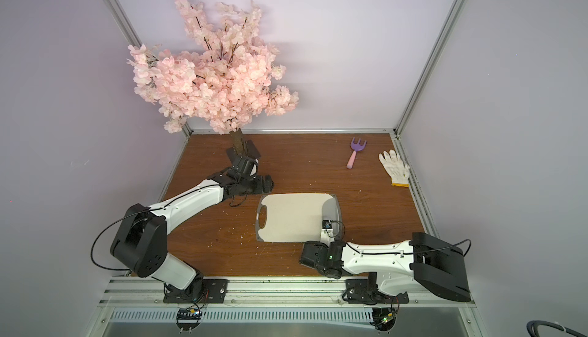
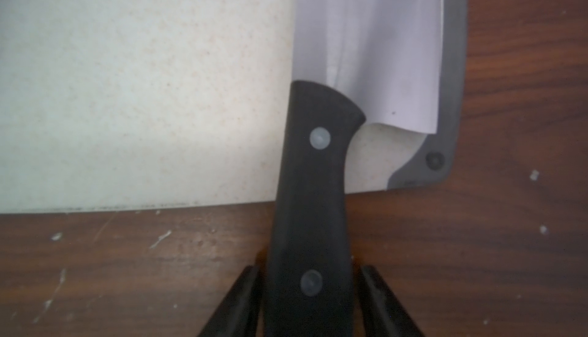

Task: Align the knife with the edge of the cutting board
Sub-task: Place the knife at the edge of the cutting board.

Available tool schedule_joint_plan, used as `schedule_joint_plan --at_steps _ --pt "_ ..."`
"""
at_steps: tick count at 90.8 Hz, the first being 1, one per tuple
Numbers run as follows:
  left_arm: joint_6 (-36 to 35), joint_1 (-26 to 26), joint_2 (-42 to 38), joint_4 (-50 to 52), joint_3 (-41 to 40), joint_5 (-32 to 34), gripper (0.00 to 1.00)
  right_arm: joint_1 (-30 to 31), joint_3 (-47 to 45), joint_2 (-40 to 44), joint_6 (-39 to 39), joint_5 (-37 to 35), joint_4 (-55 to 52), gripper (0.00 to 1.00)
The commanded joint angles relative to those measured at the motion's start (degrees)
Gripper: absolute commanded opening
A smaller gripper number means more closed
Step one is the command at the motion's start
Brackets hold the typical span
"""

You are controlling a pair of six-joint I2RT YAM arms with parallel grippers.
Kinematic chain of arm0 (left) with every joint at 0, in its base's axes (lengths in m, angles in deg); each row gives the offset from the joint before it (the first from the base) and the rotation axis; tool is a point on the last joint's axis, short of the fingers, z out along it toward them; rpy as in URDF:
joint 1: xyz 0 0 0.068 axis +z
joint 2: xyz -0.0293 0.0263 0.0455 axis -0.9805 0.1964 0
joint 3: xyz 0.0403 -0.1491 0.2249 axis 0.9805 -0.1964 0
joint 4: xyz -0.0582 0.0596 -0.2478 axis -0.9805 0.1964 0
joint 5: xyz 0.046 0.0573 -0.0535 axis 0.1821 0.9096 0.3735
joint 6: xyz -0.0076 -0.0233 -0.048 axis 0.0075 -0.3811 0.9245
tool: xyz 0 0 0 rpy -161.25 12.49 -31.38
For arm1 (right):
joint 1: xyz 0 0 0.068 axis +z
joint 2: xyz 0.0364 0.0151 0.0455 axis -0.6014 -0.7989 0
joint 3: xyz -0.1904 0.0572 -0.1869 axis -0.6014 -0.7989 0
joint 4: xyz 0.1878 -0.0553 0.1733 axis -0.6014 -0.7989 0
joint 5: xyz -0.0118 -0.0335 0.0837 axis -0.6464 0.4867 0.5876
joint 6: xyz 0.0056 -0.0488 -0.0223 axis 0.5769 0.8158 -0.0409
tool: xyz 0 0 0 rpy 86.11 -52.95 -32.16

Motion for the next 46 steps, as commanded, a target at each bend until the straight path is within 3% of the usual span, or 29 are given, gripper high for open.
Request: schedule_joint_plan --at_steps 1,19,46 --pt "-0.85 0.57 0.14 0.35 -0.16 0.25 1.00 0.67 -0.53 -0.02 -0.96 0.83 -2.68 0.61" --pt "-0.80 0.57 0.09 0.35 -0.32 0.34 1.00 2.48 1.05 -2.99 -2.51 0.69 -3.54 0.64" --pt "-0.91 0.57 0.32 0.35 -0.21 0.28 1.00 4.76 -0.18 -3.50 -6.20 0.22 -3.58 0.49"
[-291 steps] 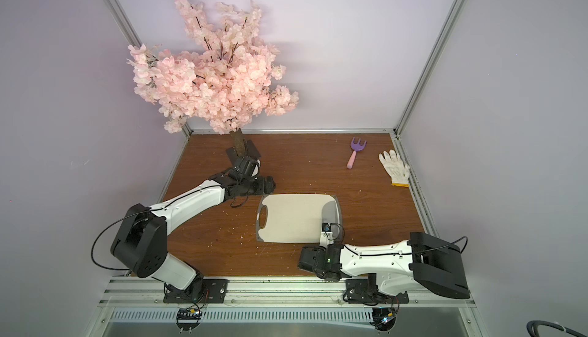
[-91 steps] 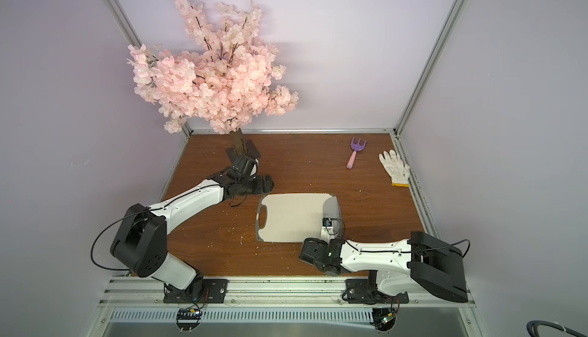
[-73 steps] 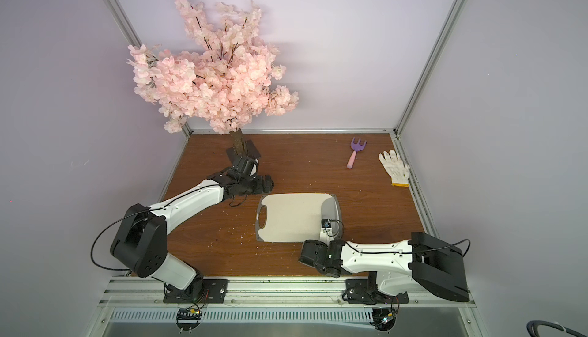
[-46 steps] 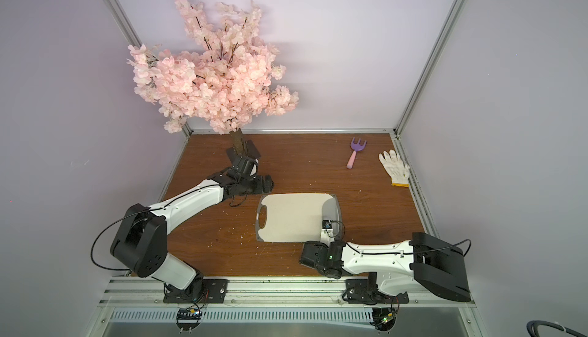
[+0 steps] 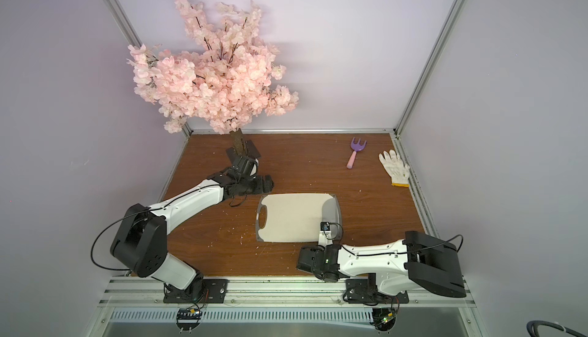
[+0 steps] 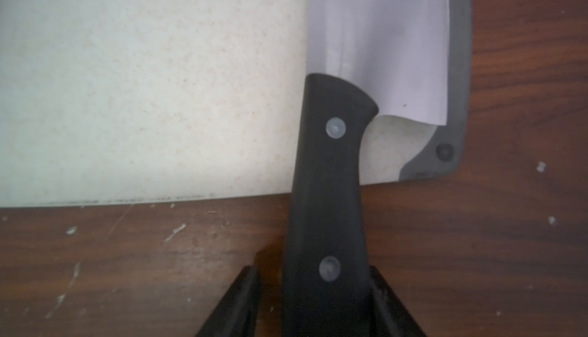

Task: Align the knife with the edge of the cutting board
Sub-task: Place the knife at the edge of the cutting board.

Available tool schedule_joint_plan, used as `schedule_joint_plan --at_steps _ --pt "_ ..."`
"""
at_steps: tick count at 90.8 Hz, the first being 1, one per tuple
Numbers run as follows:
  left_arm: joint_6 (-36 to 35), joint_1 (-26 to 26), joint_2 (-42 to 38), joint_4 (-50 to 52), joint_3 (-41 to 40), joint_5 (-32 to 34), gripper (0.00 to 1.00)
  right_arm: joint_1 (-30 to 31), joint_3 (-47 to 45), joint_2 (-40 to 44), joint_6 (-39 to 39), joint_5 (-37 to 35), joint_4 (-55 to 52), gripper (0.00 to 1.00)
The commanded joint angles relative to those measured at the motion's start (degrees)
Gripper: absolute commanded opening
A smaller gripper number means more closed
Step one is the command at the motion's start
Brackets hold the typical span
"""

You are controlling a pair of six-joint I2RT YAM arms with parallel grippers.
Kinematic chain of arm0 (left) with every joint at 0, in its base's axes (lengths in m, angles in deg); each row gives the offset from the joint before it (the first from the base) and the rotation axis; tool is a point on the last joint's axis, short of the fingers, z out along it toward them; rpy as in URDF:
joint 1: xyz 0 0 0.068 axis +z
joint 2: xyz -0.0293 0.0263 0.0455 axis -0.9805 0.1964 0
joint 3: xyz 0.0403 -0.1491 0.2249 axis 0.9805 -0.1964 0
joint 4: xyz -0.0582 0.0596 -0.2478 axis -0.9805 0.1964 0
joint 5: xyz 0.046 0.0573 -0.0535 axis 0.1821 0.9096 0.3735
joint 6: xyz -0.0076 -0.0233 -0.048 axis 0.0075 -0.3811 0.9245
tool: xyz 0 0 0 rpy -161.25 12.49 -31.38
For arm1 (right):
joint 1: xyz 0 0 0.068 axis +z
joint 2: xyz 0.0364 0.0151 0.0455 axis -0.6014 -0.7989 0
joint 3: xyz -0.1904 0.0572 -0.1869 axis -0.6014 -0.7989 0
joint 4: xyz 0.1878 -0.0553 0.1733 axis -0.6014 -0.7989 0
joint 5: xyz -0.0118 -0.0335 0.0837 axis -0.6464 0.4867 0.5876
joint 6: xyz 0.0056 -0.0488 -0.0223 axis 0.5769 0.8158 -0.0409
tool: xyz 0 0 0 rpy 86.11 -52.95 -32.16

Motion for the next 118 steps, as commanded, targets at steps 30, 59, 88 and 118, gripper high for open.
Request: schedule_joint_plan --at_steps 30,59,88,118 --pt "-1.01 0.64 0.17 0.42 -0.17 0.43 1.00 1.77 -1.63 -0.98 -3.71 1.14 -4.46 0.38" --pt "-1.11 0.66 0.14 0.38 -0.11 0.60 1.00 1.70 -2.56 0.74 -5.02 -0.65 -5.62 0.30" --pt "-1.10 0.65 0.30 0.44 -0.18 0.80 1.00 1.65 -3.34 1.57 -4.73 -1.02 -5.27 0.29" --pt "-1.07 0.66 0.14 0.44 -0.20 0.86 1.00 1.70 -3.13 1.57 -3.17 -1.10 -4.71 0.32"
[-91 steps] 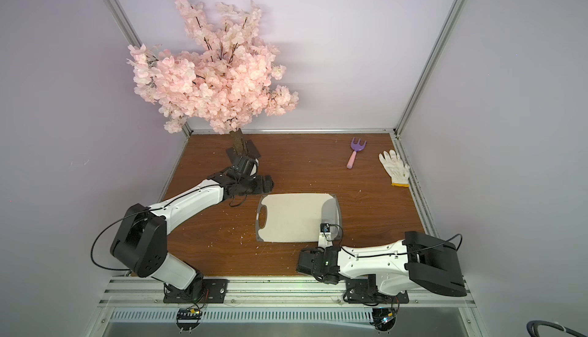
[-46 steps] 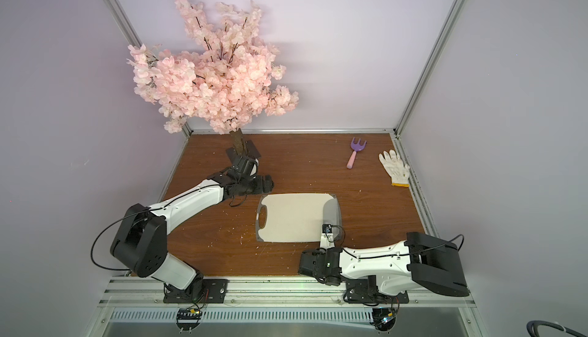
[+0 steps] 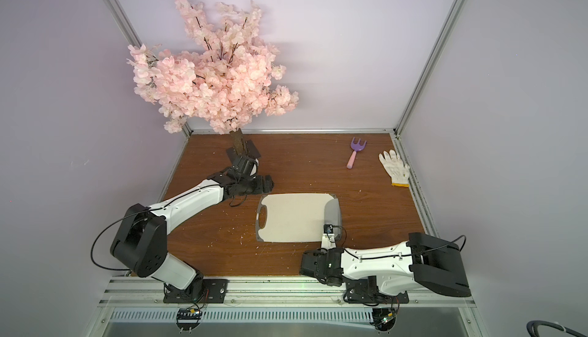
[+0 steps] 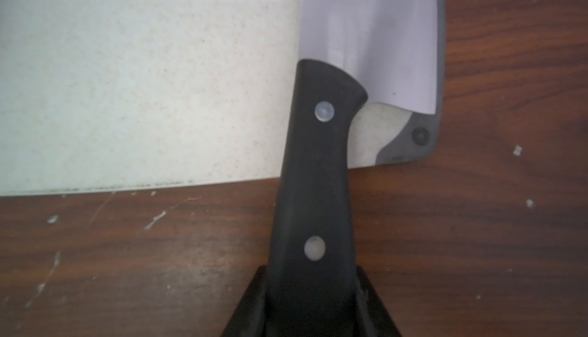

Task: Align the knife with the edge of the cutting board
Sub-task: Place the knife at the edge of the cutting board.

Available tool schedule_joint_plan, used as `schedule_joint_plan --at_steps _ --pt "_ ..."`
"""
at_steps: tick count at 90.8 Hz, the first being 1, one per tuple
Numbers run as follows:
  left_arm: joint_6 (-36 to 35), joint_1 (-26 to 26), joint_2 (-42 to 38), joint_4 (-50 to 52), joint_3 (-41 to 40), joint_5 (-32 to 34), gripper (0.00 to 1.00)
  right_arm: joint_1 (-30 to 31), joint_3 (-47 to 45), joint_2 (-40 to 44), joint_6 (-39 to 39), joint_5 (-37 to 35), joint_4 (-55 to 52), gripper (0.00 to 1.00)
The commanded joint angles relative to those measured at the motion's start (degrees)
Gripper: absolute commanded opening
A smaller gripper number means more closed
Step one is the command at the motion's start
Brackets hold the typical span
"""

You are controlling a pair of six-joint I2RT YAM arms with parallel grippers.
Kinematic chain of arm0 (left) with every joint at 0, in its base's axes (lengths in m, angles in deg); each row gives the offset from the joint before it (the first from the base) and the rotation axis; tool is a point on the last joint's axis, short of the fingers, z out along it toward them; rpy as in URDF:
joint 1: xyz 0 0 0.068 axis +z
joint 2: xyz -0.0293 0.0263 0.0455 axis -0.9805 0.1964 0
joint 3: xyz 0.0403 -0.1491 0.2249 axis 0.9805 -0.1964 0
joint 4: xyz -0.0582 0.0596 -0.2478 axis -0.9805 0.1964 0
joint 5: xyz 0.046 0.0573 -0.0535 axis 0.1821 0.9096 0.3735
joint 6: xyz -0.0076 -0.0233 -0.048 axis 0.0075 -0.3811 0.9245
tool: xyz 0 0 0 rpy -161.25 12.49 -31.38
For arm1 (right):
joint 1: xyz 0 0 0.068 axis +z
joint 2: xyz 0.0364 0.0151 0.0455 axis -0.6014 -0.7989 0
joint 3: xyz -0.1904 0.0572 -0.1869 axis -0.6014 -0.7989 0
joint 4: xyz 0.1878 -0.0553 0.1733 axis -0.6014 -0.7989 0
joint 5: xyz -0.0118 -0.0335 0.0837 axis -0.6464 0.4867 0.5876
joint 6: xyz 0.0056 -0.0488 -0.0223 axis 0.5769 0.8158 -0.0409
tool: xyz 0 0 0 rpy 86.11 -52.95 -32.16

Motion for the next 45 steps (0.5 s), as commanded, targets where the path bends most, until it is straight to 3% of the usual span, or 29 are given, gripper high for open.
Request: schedule_joint_plan --at_steps 1,45 --pt "-0.85 0.66 0.14 0.44 -0.22 0.67 1.00 0.06 -1.30 -0.51 0.60 0.86 -3.02 0.33" --pt "-0.83 0.66 -0.13 0.43 -0.26 0.66 1.00 0.05 -0.52 -1.17 2.45 0.94 -2.27 0.34"
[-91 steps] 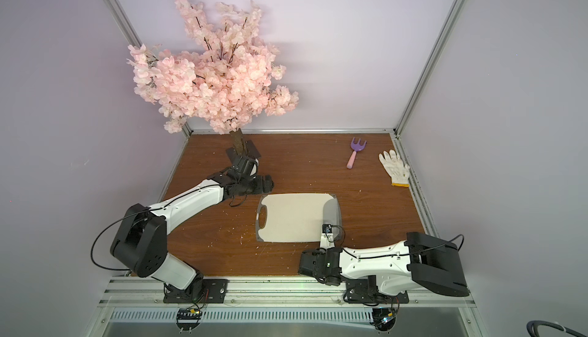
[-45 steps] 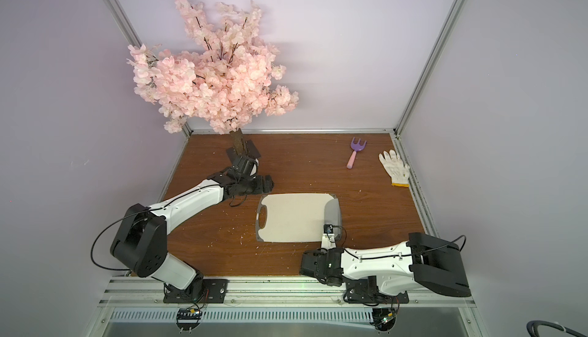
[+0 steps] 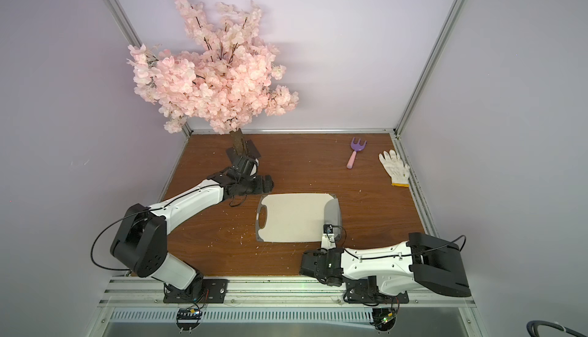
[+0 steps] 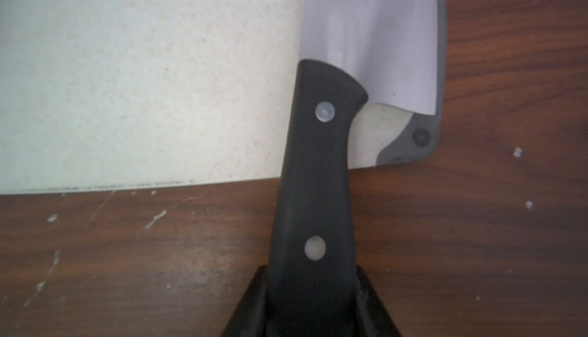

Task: Align the knife with the edge of the cutting board
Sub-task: Place the knife at the edge of the cutting board.

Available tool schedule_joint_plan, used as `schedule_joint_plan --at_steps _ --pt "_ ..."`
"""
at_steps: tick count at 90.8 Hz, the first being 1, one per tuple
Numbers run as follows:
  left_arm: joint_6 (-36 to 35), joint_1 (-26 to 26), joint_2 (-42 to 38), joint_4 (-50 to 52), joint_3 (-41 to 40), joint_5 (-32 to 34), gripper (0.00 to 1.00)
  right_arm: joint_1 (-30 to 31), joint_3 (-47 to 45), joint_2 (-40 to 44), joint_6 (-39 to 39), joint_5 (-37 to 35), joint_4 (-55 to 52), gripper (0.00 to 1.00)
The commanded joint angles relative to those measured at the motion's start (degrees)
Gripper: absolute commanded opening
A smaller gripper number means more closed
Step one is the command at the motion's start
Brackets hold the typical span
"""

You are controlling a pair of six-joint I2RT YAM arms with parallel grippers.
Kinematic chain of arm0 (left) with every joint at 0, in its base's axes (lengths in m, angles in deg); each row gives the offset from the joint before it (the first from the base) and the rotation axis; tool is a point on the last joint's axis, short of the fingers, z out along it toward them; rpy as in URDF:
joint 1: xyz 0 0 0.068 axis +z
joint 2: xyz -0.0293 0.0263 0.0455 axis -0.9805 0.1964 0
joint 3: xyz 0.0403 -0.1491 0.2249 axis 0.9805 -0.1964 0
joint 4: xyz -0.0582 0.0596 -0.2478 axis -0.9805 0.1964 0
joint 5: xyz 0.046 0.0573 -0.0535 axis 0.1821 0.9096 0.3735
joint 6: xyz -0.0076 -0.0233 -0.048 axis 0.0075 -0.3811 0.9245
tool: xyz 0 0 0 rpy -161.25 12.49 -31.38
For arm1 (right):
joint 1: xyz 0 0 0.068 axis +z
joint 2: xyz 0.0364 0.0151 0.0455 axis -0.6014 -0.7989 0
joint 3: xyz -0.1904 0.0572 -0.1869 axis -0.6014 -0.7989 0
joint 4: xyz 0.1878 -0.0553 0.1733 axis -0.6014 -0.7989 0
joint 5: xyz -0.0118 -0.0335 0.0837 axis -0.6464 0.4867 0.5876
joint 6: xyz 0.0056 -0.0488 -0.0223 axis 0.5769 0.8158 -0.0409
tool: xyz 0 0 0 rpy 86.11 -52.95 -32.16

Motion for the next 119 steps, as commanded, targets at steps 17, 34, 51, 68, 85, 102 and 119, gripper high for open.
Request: schedule_joint_plan --at_steps 17,34,51,68,85,102,119 --pt "-0.82 0.66 -0.12 0.44 -0.24 0.62 1.00 0.10 -0.41 -1.12 1.48 0.81 -2.71 0.34" --pt "-0.78 0.66 -0.05 0.38 -0.30 0.67 1.00 0.08 -0.28 -1.15 1.71 0.67 -2.70 0.35" --pt "-0.73 0.66 -0.02 0.44 -0.27 0.67 1.00 0.06 -0.08 -1.17 1.89 0.59 -2.95 0.36" --pt "-0.83 0.66 -0.12 0.44 -0.27 0.67 1.00 0.05 0.31 -1.31 2.02 0.42 -3.32 0.43" --pt "-0.76 0.66 -0.09 0.44 -0.32 0.65 1.00 0.06 0.62 -1.04 2.02 0.10 -3.90 0.53" --pt "-0.78 0.66 -0.20 0.44 -0.28 0.64 1.00 0.08 0.55 -1.17 2.02 0.23 -3.71 0.58" --pt "-0.78 0.66 -0.21 0.44 -0.29 0.60 1.00 0.05 0.69 -0.61 2.24 -0.24 -3.94 0.70"
